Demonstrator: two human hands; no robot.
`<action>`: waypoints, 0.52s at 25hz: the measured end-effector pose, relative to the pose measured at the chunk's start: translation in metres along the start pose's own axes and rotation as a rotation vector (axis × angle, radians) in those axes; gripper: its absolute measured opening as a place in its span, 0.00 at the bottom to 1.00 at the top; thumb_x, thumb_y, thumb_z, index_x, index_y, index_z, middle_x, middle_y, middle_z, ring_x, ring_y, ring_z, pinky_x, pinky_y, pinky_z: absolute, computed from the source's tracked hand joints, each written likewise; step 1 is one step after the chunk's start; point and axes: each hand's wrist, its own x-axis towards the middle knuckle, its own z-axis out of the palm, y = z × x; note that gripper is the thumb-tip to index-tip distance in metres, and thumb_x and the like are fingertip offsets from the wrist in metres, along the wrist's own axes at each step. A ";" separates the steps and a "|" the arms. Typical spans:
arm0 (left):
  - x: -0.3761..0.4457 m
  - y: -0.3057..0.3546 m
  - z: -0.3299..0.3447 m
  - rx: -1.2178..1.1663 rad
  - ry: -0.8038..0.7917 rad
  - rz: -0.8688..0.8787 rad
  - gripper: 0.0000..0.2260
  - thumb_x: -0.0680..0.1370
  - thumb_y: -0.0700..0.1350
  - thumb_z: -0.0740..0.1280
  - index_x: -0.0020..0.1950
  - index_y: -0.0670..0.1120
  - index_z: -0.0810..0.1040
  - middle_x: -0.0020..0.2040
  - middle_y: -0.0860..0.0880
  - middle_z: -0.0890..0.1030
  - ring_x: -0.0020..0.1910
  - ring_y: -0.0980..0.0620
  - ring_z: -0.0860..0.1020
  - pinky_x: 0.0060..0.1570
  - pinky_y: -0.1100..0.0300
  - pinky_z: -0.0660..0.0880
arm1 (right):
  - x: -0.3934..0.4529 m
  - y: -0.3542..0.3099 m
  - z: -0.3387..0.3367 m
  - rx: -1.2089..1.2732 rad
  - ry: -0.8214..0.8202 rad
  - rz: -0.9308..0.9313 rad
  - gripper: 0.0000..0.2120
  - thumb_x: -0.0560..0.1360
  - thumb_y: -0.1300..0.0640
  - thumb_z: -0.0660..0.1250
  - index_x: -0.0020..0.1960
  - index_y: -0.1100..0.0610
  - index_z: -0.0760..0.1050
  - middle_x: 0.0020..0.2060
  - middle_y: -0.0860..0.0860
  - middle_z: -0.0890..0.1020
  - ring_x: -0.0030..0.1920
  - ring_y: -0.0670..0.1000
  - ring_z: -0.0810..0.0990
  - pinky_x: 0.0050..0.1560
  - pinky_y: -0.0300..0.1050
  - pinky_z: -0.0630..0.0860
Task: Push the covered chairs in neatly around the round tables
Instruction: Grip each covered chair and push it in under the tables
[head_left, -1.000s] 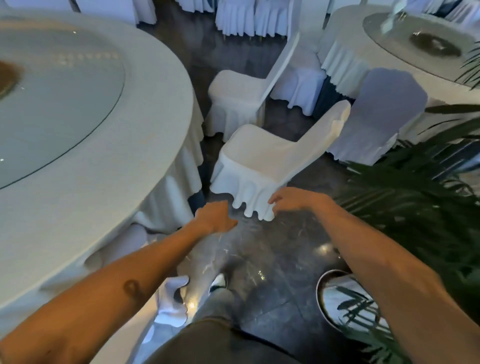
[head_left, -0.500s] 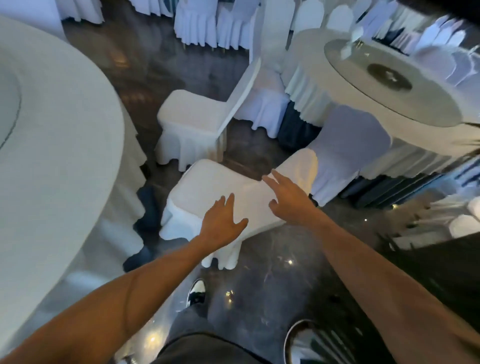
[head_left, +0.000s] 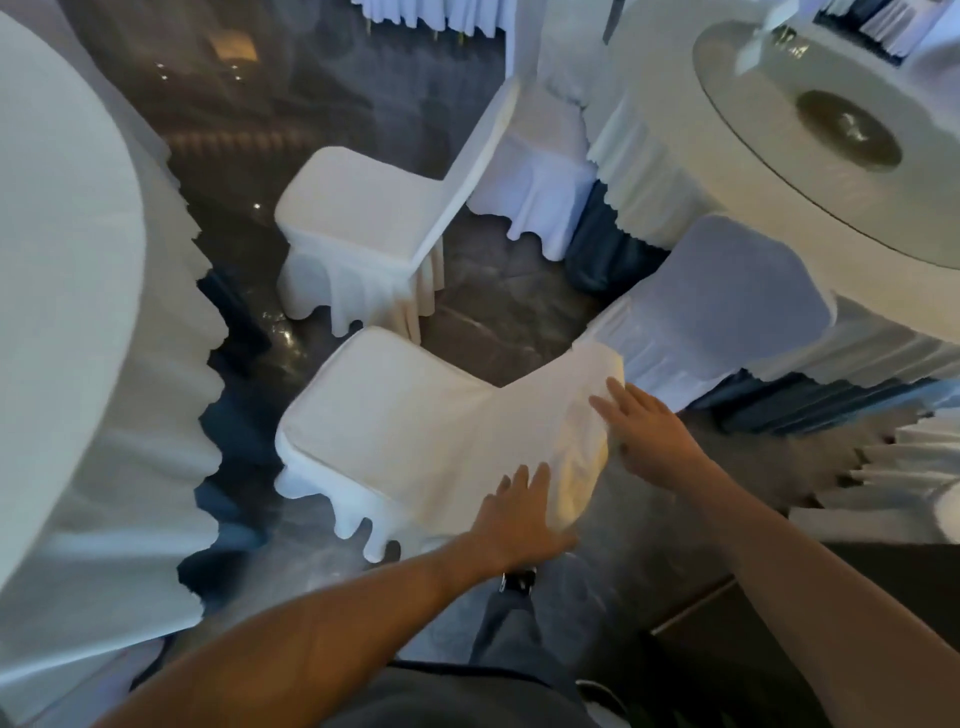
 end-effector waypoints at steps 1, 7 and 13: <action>0.014 0.004 0.005 -0.001 -0.001 -0.018 0.44 0.72 0.67 0.65 0.79 0.51 0.47 0.78 0.44 0.58 0.75 0.39 0.60 0.71 0.41 0.62 | 0.012 0.008 0.003 -0.013 0.012 -0.057 0.34 0.76 0.59 0.67 0.78 0.52 0.57 0.79 0.57 0.53 0.78 0.62 0.53 0.75 0.59 0.57; 0.076 0.037 0.021 -0.027 0.058 -0.205 0.37 0.74 0.54 0.66 0.77 0.46 0.50 0.70 0.43 0.68 0.61 0.42 0.75 0.58 0.49 0.76 | 0.092 0.058 0.025 -0.222 0.222 -0.537 0.17 0.63 0.55 0.77 0.51 0.57 0.82 0.54 0.55 0.84 0.61 0.59 0.79 0.71 0.62 0.62; 0.128 0.051 0.002 -0.206 0.421 -0.453 0.32 0.77 0.51 0.67 0.77 0.52 0.57 0.72 0.51 0.70 0.65 0.48 0.73 0.66 0.53 0.71 | 0.168 0.065 -0.017 -0.163 0.290 -0.709 0.16 0.57 0.56 0.80 0.43 0.56 0.81 0.41 0.53 0.84 0.46 0.56 0.83 0.62 0.59 0.74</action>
